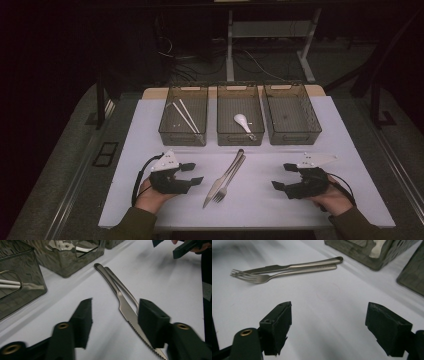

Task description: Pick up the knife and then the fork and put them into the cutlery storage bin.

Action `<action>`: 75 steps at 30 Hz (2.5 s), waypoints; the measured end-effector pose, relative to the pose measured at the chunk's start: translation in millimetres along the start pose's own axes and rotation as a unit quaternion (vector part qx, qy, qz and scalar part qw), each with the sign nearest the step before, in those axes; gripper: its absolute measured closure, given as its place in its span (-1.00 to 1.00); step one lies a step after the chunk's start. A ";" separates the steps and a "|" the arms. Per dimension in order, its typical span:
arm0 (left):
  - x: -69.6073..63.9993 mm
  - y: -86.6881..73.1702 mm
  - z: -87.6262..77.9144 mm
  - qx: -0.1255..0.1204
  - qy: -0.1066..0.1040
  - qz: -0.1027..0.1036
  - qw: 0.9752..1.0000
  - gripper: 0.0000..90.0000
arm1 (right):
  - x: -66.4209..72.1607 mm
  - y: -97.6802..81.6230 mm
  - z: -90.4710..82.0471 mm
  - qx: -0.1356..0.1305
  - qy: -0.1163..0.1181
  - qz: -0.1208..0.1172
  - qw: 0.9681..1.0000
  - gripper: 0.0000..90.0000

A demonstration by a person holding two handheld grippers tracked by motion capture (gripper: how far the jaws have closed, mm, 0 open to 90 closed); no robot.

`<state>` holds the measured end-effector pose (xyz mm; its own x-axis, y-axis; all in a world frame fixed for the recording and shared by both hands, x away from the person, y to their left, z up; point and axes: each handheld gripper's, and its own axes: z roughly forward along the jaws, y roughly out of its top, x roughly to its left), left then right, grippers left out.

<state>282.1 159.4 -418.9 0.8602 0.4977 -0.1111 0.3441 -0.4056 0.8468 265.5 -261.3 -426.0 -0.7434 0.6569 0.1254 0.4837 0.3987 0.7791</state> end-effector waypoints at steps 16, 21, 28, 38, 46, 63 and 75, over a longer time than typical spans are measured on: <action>8.6 25.7 37.7 0.032 0.001 0.006 0.999 0.98 | 2.3 -11.2 -5.5 0.019 -0.009 0.002 1.000 -0.55; 3.3 35.9 57.6 0.044 -0.013 0.020 0.999 0.98 | 2.0 -11.0 -5.2 0.021 -0.010 0.005 1.000 -0.55; -2.9 45.8 87.6 0.068 -0.025 0.032 0.997 0.98 | 1.0 -11.0 -6.0 0.018 -0.011 0.006 1.000 -0.55; -14.4 47.6 117.3 0.103 -0.009 0.049 0.993 0.98 | 0.2 -10.7 -7.2 0.015 -0.013 0.009 1.000 -0.55; -21.0 45.9 125.4 0.115 0.000 0.056 0.992 0.98 | -0.2 -10.5 -8.4 0.014 -0.014 0.009 1.000 -0.55; -28.8 32.6 100.4 0.142 -0.012 0.044 0.989 0.98 | -0.3 -10.4 -10.2 0.010 -0.014 0.011 1.000 -0.55; -30.5 31.0 103.6 0.150 -0.030 0.041 0.987 0.98 | -0.5 -10.3 -10.3 0.009 -0.013 0.012 1.000 -0.55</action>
<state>305.5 52.2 -443.2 0.9077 0.4104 -0.0873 0.3602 -0.6555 0.6638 256.1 -272.3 -427.8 -0.7194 0.6828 0.1272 0.5096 0.3945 0.7646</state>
